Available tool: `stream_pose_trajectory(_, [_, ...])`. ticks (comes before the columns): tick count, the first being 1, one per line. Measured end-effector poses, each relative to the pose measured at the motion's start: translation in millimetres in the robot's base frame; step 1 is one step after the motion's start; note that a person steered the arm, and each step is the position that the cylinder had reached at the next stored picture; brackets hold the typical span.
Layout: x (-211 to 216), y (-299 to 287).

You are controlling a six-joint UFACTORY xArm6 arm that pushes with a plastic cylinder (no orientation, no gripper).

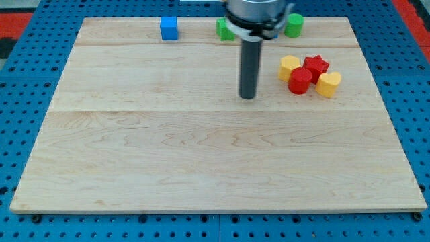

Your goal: Separate the yellow hexagon from red circle

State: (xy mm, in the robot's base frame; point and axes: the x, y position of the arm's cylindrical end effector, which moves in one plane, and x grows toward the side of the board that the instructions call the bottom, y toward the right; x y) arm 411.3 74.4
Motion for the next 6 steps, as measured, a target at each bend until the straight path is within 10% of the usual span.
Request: stream_pose_trajectory(6, [-61.5,77.3])
